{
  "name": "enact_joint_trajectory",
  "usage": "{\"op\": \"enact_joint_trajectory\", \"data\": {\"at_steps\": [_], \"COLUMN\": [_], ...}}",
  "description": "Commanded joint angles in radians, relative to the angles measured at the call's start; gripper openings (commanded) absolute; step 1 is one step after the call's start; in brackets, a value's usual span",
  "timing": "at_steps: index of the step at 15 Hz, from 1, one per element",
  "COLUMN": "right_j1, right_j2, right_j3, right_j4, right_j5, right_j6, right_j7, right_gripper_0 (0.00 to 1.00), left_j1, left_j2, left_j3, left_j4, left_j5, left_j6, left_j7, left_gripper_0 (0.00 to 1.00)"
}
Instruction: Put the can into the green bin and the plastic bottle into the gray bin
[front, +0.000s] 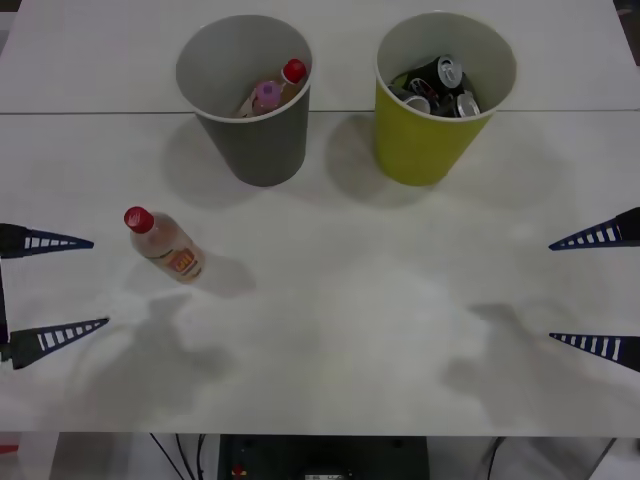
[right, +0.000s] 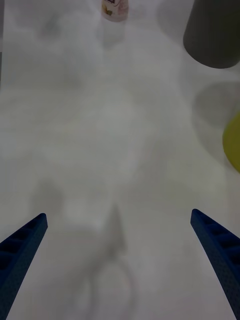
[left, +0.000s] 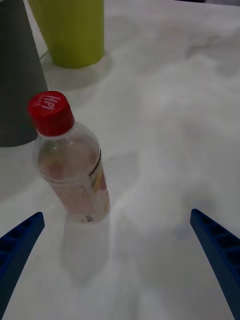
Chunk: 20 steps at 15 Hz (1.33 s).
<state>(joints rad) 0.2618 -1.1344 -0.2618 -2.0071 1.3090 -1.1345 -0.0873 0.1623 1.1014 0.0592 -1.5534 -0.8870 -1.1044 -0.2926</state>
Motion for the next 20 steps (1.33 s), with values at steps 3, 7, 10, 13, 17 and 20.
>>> {"op": "enact_joint_trajectory", "data": {"at_steps": [3,7,10,13,17,20], "right_j1": [0.0,0.0,0.0,0.0,0.0,0.0], "right_j2": [0.0,0.0,0.0,0.0,0.0,0.0], "right_j3": [0.0,0.0,0.0,0.0,0.0,0.0], "right_j4": [0.0,0.0,0.0,0.0,0.0,0.0], "right_j5": [0.0,0.0,0.0,0.0,0.0,0.0], "right_j6": [0.0,0.0,0.0,0.0,0.0,0.0], "right_j7": [0.0,0.0,0.0,0.0,0.0,0.0], "right_gripper_0": [1.0,1.0,1.0,1.0,1.0,1.0], "left_j1": [-0.053,-0.119,-0.156,-0.173,-0.21,-0.224], "left_j2": [-0.017,-0.074,-0.12,-0.161,-0.222,-0.261], "left_j3": [-0.116,-0.203,-0.217,-0.216,-0.217,-0.217], "left_j4": [0.131,0.257,0.332,0.36,0.411,0.417], "left_j5": [0.128,0.226,0.252,0.253,0.253,0.252], "left_j6": [0.037,0.041,0.041,0.052,0.054,0.063], "left_j7": [-0.161,-0.306,-0.39,-0.402,-0.416,-0.419], "left_gripper_0": [1.0,1.0,1.0,1.0,1.0,1.0]}}
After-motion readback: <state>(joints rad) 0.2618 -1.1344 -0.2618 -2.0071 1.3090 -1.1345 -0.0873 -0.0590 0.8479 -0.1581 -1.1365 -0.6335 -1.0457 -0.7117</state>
